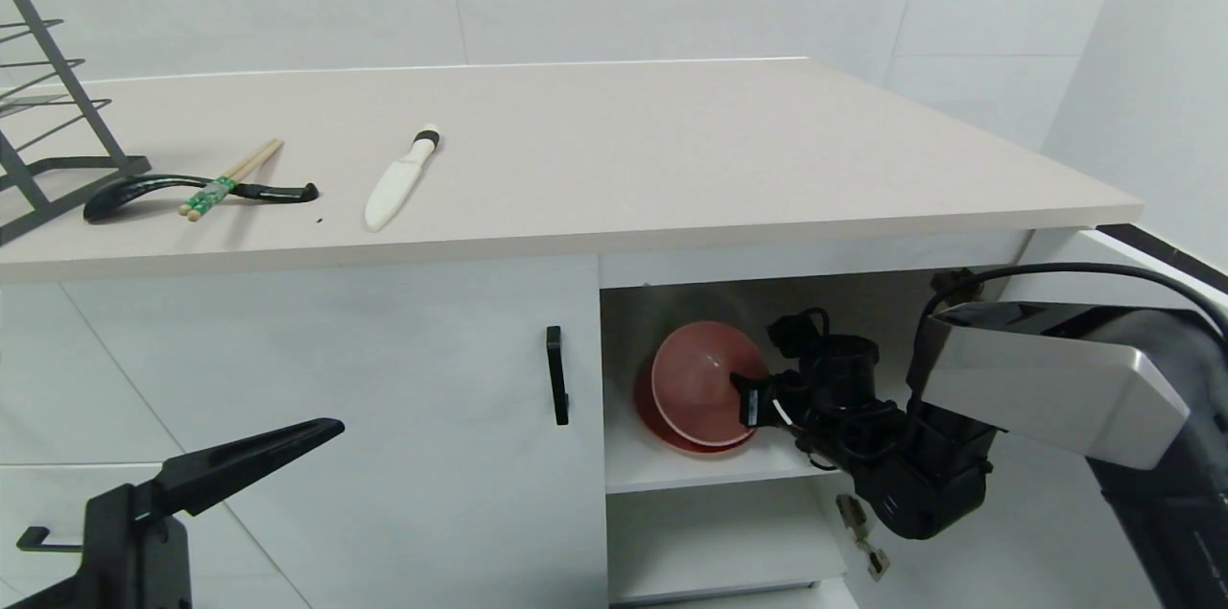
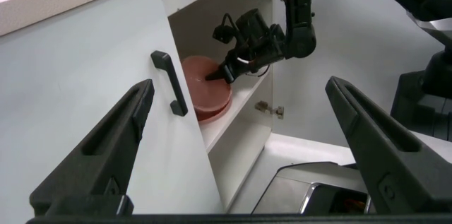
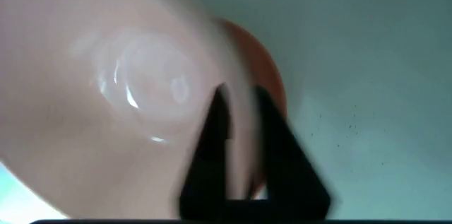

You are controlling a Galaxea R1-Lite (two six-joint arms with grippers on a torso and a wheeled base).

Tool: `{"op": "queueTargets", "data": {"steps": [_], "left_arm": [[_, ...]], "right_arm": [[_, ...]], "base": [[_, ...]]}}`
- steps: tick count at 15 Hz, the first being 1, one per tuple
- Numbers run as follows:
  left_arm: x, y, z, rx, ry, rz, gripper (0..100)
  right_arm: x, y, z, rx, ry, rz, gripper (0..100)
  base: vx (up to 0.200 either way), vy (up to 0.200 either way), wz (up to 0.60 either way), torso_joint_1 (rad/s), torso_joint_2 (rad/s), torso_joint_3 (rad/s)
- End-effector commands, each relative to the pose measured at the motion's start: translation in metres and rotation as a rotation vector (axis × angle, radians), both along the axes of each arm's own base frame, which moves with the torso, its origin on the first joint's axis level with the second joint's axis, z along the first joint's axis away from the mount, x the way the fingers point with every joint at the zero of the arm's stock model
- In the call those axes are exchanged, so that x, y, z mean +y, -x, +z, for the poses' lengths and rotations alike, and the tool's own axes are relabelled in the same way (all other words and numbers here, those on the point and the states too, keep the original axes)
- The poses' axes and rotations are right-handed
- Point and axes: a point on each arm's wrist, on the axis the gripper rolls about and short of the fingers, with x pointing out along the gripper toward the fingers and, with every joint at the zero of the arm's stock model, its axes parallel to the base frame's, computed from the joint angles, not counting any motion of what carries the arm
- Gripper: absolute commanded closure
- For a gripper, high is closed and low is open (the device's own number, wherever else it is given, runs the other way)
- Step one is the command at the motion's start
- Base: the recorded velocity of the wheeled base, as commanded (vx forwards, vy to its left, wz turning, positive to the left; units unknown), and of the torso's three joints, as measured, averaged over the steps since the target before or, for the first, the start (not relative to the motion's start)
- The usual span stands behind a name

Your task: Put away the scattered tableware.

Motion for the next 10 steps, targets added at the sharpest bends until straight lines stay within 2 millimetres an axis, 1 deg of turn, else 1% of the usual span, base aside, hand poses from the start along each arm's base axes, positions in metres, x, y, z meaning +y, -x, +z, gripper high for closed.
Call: {"op": "queueTargets", "data": {"steps": [1, 5, 8, 9, 10], "left_arm": [[0.000, 0.000, 0.000, 0.001, -0.001, 0.000, 0], [0.000, 0.000, -0.001, 0.000, -0.004, 0.000, 0], [0.000, 0.000, -0.001, 0.000, -0.004, 0.000, 0], [0.000, 0.000, 0.000, -0.001, -0.003, 0.000, 0], [0.000, 0.000, 0.000, -0.001, -0.003, 0.000, 0]], "right_arm": [[0.001, 0.000, 0.000, -0.004, 0.000, 0.000, 0], [0.001, -0.002, 0.006, -0.049, -0.018, 0.001, 0], [0.001, -0.003, 0.012, -0.129, 0.035, 0.034, 0], [0.002, -0.002, 0.016, -0.167, 0.036, 0.044, 0], [0.003, 0.007, 0.022, -0.185, 0.043, 0.059, 0]], "base": [[0.000, 0.000, 0.00, 0.000, 0.00, 0.000], [0.000, 0.000, 0.00, 0.000, 0.00, 0.000], [0.000, 0.000, 0.00, 0.000, 0.00, 0.000], [0.000, 0.000, 0.00, 0.000, 0.00, 0.000], [0.000, 0.000, 0.00, 0.000, 0.00, 0.000]]}}
